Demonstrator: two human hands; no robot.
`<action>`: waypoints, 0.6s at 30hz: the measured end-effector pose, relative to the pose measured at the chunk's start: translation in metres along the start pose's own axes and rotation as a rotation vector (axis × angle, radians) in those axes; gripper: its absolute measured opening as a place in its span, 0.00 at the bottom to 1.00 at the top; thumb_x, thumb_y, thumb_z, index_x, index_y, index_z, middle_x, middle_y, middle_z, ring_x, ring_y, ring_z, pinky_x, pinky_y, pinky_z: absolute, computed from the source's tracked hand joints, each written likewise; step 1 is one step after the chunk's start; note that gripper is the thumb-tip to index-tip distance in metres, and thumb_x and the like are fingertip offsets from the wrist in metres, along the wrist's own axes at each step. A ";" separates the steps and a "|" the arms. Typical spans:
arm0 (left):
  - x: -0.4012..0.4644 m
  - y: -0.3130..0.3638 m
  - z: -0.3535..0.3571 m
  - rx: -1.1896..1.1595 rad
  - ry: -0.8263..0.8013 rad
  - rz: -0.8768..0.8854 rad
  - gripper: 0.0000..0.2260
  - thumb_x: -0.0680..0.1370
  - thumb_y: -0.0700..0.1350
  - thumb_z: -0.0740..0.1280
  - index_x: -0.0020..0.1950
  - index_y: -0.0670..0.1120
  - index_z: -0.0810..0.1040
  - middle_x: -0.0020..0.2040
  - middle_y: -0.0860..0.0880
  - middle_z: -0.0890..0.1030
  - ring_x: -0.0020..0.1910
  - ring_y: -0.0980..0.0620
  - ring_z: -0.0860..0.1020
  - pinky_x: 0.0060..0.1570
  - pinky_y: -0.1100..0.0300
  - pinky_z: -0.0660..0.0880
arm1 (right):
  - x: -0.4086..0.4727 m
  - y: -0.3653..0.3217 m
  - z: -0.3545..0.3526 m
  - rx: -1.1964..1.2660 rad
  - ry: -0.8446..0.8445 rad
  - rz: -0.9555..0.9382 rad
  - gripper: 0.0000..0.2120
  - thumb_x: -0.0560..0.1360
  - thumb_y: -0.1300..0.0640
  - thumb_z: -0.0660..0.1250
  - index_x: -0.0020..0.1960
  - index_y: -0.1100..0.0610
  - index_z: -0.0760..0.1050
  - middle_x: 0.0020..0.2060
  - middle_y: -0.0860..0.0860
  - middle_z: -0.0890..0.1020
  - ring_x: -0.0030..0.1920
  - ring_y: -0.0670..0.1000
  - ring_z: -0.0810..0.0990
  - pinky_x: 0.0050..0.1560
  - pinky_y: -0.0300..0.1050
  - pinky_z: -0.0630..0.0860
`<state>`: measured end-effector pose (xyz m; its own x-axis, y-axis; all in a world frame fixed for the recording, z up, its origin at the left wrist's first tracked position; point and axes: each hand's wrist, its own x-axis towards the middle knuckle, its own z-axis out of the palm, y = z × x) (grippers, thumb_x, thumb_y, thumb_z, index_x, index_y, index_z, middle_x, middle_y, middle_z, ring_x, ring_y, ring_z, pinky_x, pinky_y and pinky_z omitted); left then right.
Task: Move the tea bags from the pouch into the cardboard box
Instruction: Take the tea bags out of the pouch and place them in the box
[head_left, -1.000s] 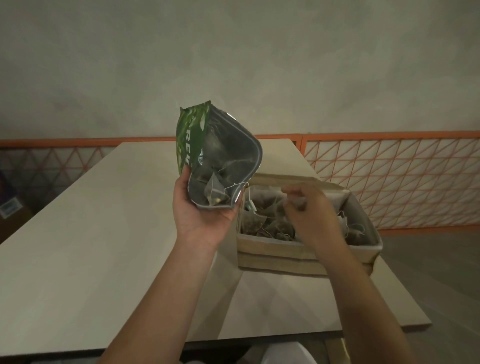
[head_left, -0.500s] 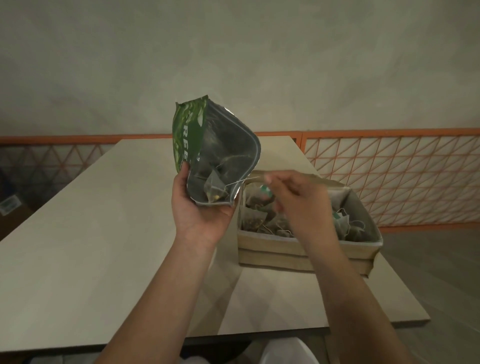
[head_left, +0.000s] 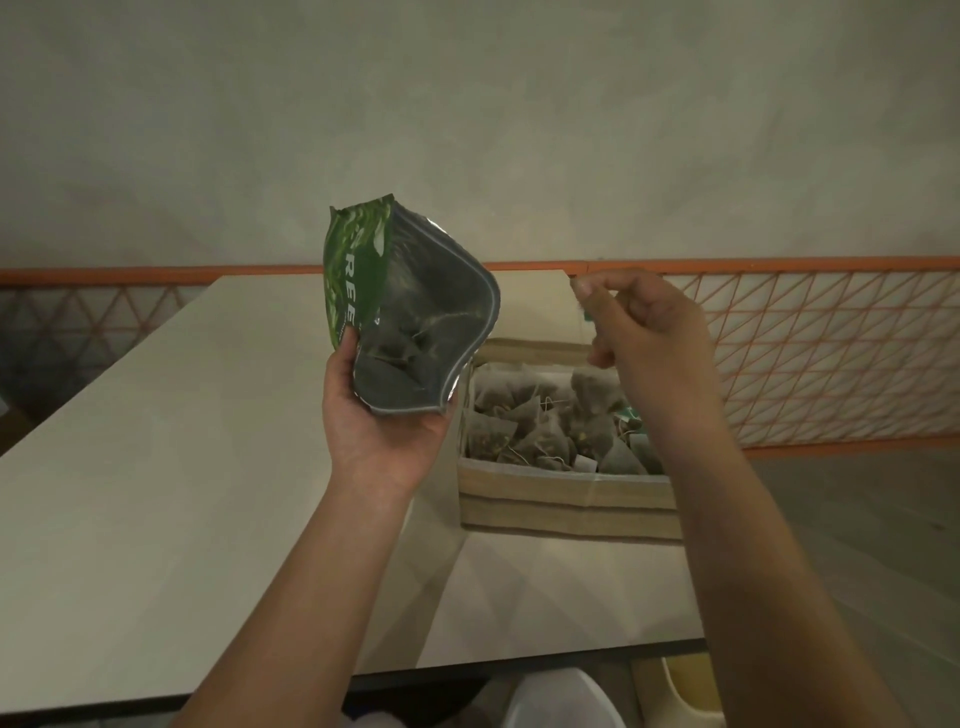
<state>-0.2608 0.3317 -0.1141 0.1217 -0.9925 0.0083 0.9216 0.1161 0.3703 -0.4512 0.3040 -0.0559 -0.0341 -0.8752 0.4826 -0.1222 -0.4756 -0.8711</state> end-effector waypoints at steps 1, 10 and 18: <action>0.000 0.000 0.000 0.002 0.002 0.002 0.21 0.80 0.58 0.64 0.66 0.47 0.82 0.68 0.42 0.80 0.59 0.43 0.81 0.48 0.55 0.82 | 0.001 0.001 0.001 0.027 0.018 0.011 0.07 0.78 0.53 0.67 0.51 0.55 0.80 0.34 0.59 0.77 0.29 0.48 0.75 0.34 0.39 0.77; 0.001 0.004 0.000 0.021 -0.013 0.030 0.20 0.80 0.58 0.63 0.62 0.47 0.84 0.67 0.42 0.81 0.56 0.43 0.83 0.50 0.54 0.81 | 0.007 0.023 0.010 0.049 -0.123 0.061 0.04 0.80 0.55 0.63 0.49 0.53 0.75 0.34 0.47 0.80 0.38 0.51 0.82 0.44 0.43 0.82; 0.000 0.000 0.000 0.026 -0.015 0.021 0.20 0.79 0.58 0.64 0.59 0.47 0.87 0.65 0.42 0.82 0.54 0.43 0.83 0.48 0.54 0.81 | -0.009 0.069 0.014 -0.679 -0.084 -0.167 0.08 0.77 0.57 0.66 0.54 0.55 0.81 0.55 0.52 0.78 0.56 0.53 0.74 0.53 0.40 0.69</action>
<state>-0.2606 0.3314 -0.1137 0.1352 -0.9904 0.0297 0.9090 0.1360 0.3940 -0.4459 0.2777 -0.1212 0.1123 -0.8120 0.5727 -0.7125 -0.4676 -0.5232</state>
